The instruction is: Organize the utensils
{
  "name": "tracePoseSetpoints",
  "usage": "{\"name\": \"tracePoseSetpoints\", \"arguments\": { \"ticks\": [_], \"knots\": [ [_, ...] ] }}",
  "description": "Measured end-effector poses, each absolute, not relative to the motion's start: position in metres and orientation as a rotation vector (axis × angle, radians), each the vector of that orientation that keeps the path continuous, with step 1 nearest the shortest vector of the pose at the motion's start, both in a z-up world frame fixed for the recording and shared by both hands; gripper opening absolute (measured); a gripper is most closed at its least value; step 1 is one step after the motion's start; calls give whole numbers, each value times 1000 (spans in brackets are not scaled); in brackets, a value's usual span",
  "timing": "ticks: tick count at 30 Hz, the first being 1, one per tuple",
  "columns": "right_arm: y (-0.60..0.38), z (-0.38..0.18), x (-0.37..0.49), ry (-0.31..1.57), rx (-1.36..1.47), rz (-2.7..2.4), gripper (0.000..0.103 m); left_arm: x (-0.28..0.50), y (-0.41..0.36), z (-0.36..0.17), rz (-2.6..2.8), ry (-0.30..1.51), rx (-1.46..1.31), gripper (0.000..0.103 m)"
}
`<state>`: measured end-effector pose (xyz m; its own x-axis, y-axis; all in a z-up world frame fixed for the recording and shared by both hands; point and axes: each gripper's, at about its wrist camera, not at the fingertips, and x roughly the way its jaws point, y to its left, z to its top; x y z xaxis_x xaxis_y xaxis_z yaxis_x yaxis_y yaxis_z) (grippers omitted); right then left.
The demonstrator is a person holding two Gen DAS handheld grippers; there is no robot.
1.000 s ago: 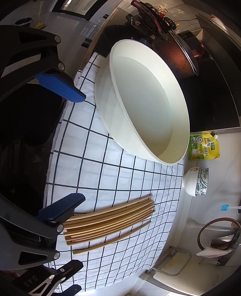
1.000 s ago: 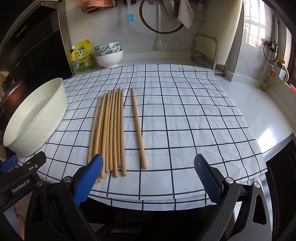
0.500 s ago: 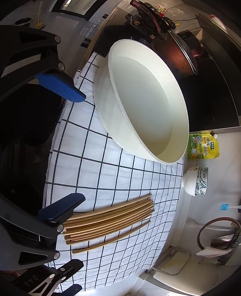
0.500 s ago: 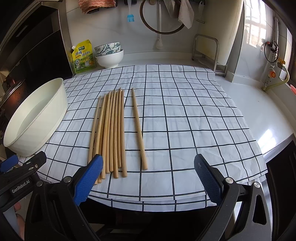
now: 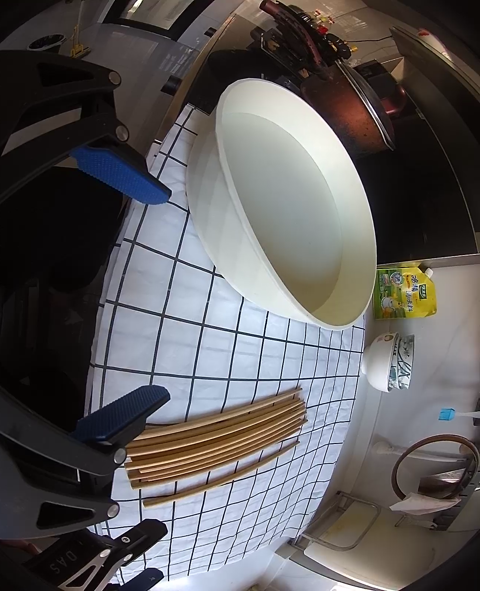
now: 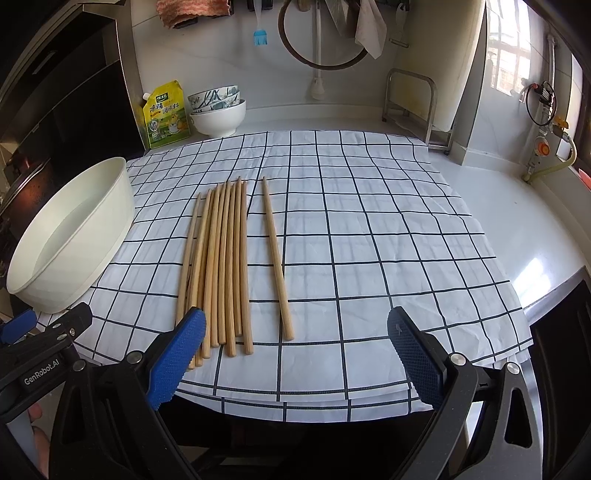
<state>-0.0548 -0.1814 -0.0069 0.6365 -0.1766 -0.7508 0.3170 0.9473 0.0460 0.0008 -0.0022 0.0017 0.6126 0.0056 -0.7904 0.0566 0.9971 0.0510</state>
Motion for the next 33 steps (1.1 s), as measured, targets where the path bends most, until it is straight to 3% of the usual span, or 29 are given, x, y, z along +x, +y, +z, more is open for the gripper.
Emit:
{"name": "tracePoseSetpoints", "arguments": {
  "ticks": [33],
  "knots": [
    [-222,-2,-50,821,179,-260,94,12,-30,6,-111,889,72,97]
  ]
}}
